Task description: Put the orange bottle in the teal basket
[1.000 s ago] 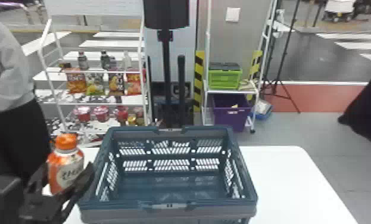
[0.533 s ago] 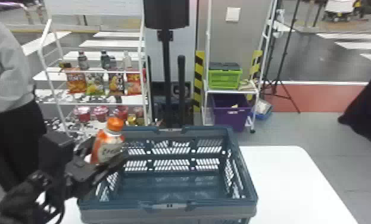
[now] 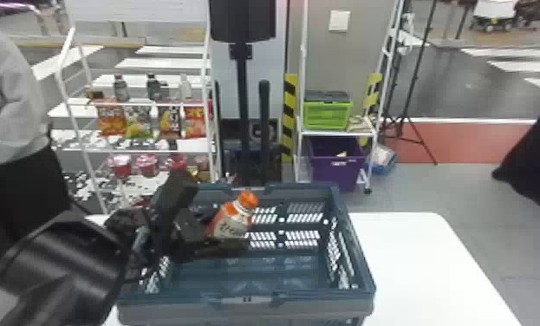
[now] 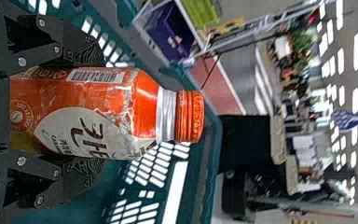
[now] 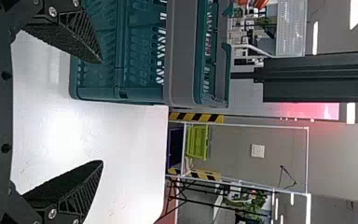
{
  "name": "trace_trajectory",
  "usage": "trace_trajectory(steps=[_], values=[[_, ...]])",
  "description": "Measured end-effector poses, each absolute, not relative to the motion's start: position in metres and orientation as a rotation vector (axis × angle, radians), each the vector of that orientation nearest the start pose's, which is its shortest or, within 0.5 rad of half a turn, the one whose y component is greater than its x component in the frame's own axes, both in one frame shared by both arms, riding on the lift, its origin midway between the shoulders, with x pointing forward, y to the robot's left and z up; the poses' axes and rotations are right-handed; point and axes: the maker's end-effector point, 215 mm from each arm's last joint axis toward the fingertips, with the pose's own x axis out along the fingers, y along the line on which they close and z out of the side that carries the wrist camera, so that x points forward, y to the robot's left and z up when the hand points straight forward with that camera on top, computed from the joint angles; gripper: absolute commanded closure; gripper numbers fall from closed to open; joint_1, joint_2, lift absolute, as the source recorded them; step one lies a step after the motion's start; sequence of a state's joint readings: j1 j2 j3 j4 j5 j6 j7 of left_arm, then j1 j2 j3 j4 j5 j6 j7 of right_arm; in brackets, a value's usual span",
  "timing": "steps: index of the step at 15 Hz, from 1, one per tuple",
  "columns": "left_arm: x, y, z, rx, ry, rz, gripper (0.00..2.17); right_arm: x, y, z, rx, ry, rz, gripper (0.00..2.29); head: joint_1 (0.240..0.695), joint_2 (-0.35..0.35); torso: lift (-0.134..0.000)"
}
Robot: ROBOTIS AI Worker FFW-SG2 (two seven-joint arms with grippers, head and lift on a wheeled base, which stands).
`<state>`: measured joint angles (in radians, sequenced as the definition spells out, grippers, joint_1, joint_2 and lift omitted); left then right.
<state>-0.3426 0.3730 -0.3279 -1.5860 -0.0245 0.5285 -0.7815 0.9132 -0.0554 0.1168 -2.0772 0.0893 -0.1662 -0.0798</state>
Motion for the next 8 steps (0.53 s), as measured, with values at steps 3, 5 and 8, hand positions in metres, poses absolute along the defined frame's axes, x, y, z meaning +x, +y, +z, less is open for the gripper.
trace_trajectory(steps=[3,5,8], values=[[0.580,0.085,-0.401,0.418,0.559,-1.035,0.62,0.296,-0.180,-0.427,-0.049,0.238,0.060,0.13,0.499,0.000,0.000],[0.586,0.076,-0.423,0.453,0.603,-1.033,0.62,0.296,-0.179,-0.428,-0.047,0.240,0.057,0.13,0.499,0.000,0.000],[0.593,0.075,-0.451,0.499,0.655,-1.040,0.62,0.297,-0.178,-0.430,-0.045,0.241,0.056,0.13,0.499,0.000,0.000]])
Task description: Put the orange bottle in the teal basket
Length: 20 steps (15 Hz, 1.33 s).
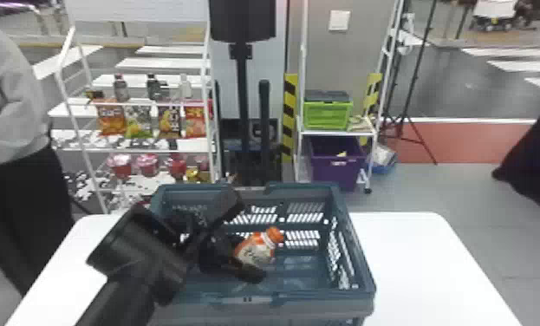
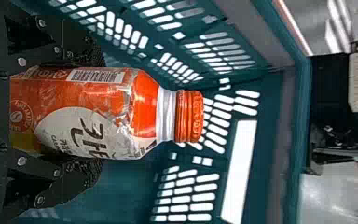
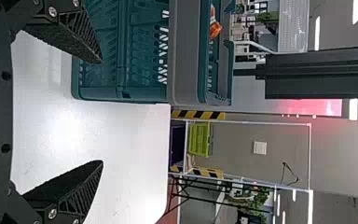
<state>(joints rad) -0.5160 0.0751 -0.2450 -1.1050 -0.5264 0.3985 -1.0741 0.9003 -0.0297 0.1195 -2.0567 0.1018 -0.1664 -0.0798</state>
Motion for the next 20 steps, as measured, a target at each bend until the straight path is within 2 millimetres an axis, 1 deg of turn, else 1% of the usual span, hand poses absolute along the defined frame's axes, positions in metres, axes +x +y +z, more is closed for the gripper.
trace_trajectory(steps=[2,5,6,7,8,9,11,13,15,17,18,20], values=[[0.594,0.074,-0.468,0.546,0.696,-1.055,0.62,0.297,-0.178,-0.431,-0.045,0.243,0.056,0.13,0.499,0.000,0.000],[0.591,0.080,-0.484,0.611,0.739,-1.058,0.62,0.297,-0.177,-0.431,-0.045,0.243,0.057,0.13,0.499,0.000,0.000],[0.591,0.081,-0.487,0.624,0.747,-1.057,0.53,0.297,-0.177,-0.431,-0.045,0.243,0.057,0.13,0.499,0.000,0.000],[0.590,0.082,-0.489,0.636,0.753,-1.056,0.46,0.297,-0.176,-0.431,-0.046,0.243,0.058,0.13,0.499,0.000,0.000],[0.590,0.083,-0.491,0.647,0.755,-1.052,0.32,0.297,-0.176,-0.431,-0.046,0.242,0.059,0.13,0.499,0.000,0.000],[0.592,0.084,-0.492,0.660,0.753,-1.042,0.22,0.297,-0.176,-0.430,-0.046,0.242,0.059,0.13,0.499,0.000,0.000],[0.596,0.085,-0.490,0.667,0.743,-1.026,0.15,0.296,-0.176,-0.430,-0.046,0.243,0.059,0.13,0.499,0.000,0.000],[0.599,0.085,-0.484,0.661,0.722,-1.008,0.14,0.295,-0.176,-0.430,-0.045,0.244,0.059,0.13,0.499,0.000,0.000],[0.603,0.083,-0.468,0.639,0.679,-0.985,0.14,0.294,-0.176,-0.429,-0.045,0.244,0.059,0.13,0.499,0.000,0.000],[0.608,0.086,-0.443,0.603,0.626,-0.956,0.14,0.293,-0.176,-0.428,-0.045,0.244,0.058,0.13,0.499,0.000,0.000],[0.611,0.091,-0.424,0.574,0.589,-0.929,0.14,0.293,-0.176,-0.428,-0.044,0.245,0.058,0.13,0.499,0.000,0.000],[0.615,0.110,-0.379,0.490,0.507,-0.852,0.14,0.291,-0.176,-0.427,-0.045,0.246,0.058,0.13,0.499,0.000,0.000]])
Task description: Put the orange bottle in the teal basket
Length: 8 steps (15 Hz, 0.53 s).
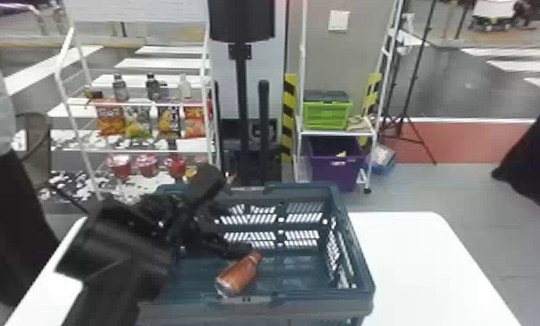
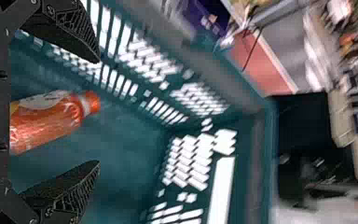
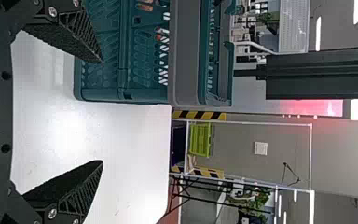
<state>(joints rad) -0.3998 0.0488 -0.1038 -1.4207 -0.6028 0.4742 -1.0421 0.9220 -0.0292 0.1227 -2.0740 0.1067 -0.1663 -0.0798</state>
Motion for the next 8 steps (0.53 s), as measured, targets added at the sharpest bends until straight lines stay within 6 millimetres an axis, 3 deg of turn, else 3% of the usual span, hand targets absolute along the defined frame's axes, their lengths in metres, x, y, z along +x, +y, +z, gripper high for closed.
trace_trajectory(steps=[4,6,8], values=[[0.592,0.160,-0.299,0.284,0.341,-0.676,0.14,0.292,-0.177,-0.419,-0.050,0.230,0.059,0.13,0.499,0.000,0.000],[0.564,0.207,-0.275,0.191,0.268,-0.542,0.14,0.292,-0.177,-0.412,-0.051,0.217,0.063,0.13,0.499,0.000,0.000],[0.527,0.249,-0.268,0.133,0.231,-0.421,0.14,0.293,-0.177,-0.404,-0.052,0.201,0.067,0.13,0.499,0.000,0.000]])
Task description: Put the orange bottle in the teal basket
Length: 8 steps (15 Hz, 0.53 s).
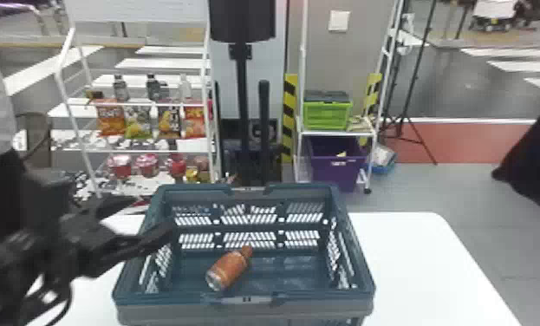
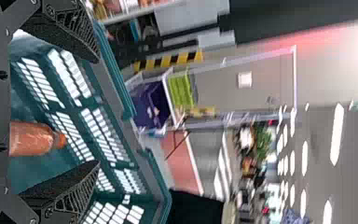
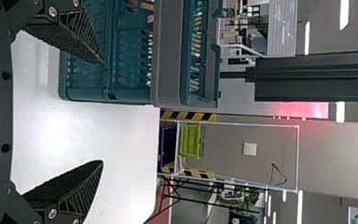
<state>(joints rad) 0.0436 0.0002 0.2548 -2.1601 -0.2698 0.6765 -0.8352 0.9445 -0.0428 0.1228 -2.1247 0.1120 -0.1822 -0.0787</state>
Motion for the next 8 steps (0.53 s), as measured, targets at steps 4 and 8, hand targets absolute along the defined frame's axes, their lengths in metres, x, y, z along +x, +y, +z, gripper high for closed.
trace_trajectory(steps=[4,8], values=[[0.442,0.294,-0.268,0.108,0.171,-0.298,0.14,0.294,-0.175,-0.388,-0.055,0.170,0.088,0.13,0.499,0.000,0.000],[0.372,0.297,-0.289,0.104,0.098,-0.215,0.14,0.298,-0.170,-0.377,-0.048,0.144,0.118,0.13,0.499,0.000,0.000]])
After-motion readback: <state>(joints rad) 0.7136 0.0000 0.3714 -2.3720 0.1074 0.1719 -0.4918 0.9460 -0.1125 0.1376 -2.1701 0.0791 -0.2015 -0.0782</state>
